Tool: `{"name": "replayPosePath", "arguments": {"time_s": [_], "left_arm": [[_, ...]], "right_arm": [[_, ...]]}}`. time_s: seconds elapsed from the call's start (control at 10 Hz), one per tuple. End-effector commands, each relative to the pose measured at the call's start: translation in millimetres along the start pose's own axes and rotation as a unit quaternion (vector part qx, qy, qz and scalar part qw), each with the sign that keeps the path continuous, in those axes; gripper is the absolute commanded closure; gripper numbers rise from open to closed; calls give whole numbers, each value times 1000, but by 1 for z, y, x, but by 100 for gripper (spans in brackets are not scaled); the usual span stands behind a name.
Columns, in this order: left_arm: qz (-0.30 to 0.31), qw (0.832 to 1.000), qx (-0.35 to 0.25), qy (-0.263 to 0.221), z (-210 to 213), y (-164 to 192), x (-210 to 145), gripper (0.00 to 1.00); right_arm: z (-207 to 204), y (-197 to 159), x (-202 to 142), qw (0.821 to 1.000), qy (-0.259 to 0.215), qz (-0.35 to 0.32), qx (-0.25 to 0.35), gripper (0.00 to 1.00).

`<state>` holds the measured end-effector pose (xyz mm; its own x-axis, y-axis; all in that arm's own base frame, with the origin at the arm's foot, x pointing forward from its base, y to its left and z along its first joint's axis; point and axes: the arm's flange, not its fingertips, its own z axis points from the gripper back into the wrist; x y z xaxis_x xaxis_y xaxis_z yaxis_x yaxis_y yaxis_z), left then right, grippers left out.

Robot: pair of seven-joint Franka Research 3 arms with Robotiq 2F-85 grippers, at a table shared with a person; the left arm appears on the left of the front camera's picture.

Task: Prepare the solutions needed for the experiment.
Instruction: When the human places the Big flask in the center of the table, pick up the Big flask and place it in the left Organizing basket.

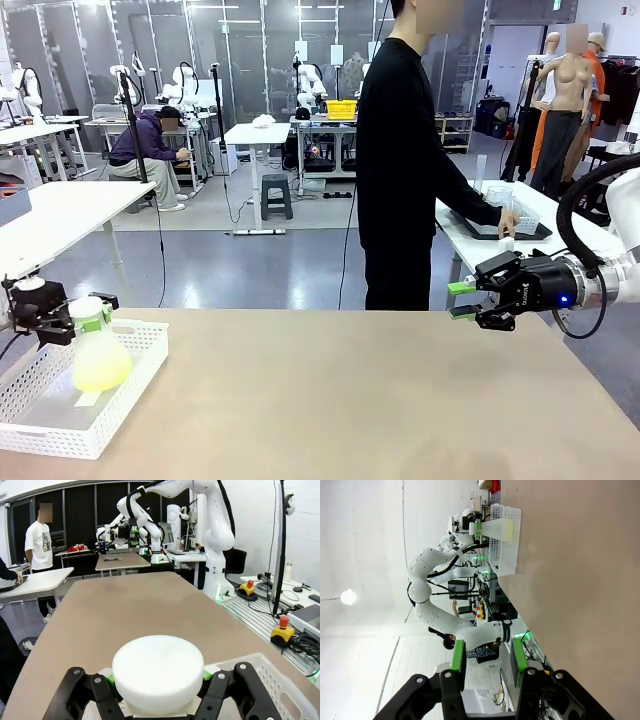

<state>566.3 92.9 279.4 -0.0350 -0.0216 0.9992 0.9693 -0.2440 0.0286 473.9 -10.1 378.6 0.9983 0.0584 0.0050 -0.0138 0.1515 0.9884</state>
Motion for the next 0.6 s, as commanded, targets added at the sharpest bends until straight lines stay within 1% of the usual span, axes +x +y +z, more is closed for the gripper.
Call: {"name": "replayPosePath", "arguments": {"time_s": [0.0, 0.3, 0.4, 0.5], "left_arm": [[-11, 1000, -11, 15, -2, -3, -3, 100], [-5, 1000, -22, 17, -1, -2, -8, 100], [-3, 1000, -24, 13, 0, -3, -10, 57], [-6, 1000, -25, 15, 2, -5, -10, 57]], "right_arm": [[0, 1, 0, 1000, 5, -1, -5, 53], [0, 1, 0, 1000, 5, -1, -5, 53], [0, 1, 0, 1000, 5, -1, -5, 53], [0, 1, 0, 1000, 5, -1, -5, 53]]}}
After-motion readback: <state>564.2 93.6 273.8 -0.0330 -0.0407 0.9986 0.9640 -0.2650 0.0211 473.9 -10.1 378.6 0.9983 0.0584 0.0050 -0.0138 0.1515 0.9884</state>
